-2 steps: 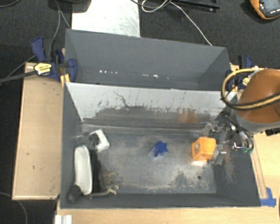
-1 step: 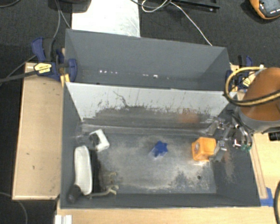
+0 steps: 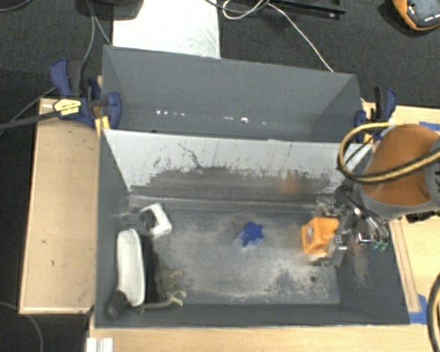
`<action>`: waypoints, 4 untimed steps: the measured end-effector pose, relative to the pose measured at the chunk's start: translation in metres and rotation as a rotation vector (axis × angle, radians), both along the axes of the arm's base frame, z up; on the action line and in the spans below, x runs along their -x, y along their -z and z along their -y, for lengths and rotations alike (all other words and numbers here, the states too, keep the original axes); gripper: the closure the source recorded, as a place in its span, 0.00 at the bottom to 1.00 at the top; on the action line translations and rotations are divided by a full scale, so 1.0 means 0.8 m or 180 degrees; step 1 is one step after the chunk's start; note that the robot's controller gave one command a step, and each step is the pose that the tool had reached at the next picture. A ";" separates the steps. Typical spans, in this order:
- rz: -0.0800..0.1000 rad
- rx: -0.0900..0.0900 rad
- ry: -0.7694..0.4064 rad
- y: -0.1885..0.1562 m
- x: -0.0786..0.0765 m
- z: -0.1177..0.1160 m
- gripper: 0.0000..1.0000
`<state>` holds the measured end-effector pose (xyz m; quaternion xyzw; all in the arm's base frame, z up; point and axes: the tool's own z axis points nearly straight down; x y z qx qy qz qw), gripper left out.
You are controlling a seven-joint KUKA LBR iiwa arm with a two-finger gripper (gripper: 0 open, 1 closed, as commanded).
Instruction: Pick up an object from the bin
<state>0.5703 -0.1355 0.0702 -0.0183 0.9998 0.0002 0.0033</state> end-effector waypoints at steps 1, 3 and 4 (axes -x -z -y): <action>-0.0003 -0.0011 0.0255 -0.001 -0.010 0.008 1.00; -0.0013 -0.0013 0.0251 -0.010 -0.008 0.008 1.00; -0.0016 -0.0004 0.0250 -0.033 -0.008 0.009 1.00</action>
Offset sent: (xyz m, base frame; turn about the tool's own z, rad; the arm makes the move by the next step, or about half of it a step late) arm 0.0000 0.0000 0.0000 0.0000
